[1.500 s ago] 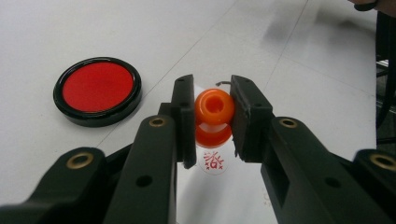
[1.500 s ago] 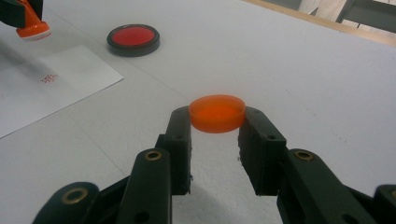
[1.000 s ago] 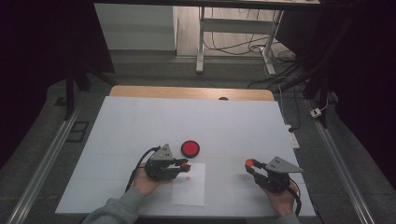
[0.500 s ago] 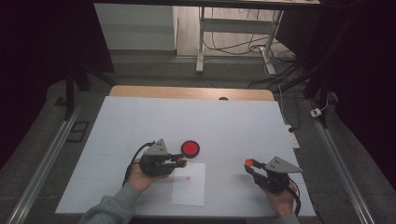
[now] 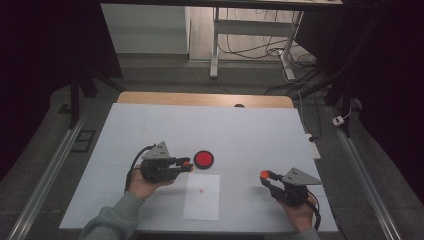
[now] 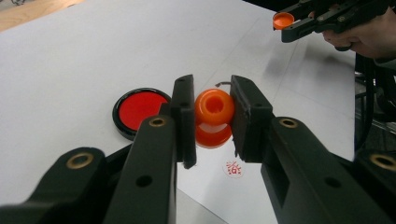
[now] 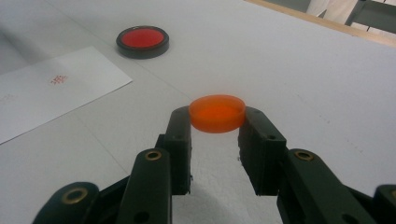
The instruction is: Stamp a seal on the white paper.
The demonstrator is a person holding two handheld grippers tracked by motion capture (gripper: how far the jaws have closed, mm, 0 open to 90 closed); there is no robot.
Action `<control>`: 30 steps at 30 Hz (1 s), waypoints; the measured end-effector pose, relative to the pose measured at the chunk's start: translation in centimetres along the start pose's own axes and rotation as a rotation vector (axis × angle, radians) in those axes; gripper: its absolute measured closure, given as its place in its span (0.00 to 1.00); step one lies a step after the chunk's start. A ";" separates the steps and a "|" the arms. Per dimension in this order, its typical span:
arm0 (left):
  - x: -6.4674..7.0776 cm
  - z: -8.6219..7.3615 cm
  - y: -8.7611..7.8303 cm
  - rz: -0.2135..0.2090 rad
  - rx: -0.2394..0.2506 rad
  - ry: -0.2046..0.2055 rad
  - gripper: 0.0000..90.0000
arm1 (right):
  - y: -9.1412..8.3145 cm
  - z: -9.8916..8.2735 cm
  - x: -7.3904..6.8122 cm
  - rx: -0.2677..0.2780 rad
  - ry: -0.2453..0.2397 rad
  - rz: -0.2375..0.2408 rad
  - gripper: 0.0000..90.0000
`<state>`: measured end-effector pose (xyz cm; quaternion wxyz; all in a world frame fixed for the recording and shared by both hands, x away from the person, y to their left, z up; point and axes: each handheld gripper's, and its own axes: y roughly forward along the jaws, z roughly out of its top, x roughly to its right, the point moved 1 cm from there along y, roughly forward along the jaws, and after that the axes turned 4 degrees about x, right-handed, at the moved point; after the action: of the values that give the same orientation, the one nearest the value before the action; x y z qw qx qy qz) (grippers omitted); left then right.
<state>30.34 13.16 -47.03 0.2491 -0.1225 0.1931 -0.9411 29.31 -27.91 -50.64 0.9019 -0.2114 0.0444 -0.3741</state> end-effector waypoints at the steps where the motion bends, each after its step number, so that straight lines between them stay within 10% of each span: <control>1: -0.1 0.0 -0.1 -0.001 0.000 0.001 0.80 | 0.0 0.0 0.0 -0.001 0.000 0.001 0.72; 30: -1.2 1.9 -0.5 -0.009 0.030 -0.004 0.80 | 1.2 0.6 -1.2 0.020 0.004 0.061 0.72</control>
<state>31.75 13.56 -45.32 0.2470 -0.1218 0.1780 -0.9447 29.41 -26.15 -50.63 0.9148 -0.2003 0.0492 -0.3473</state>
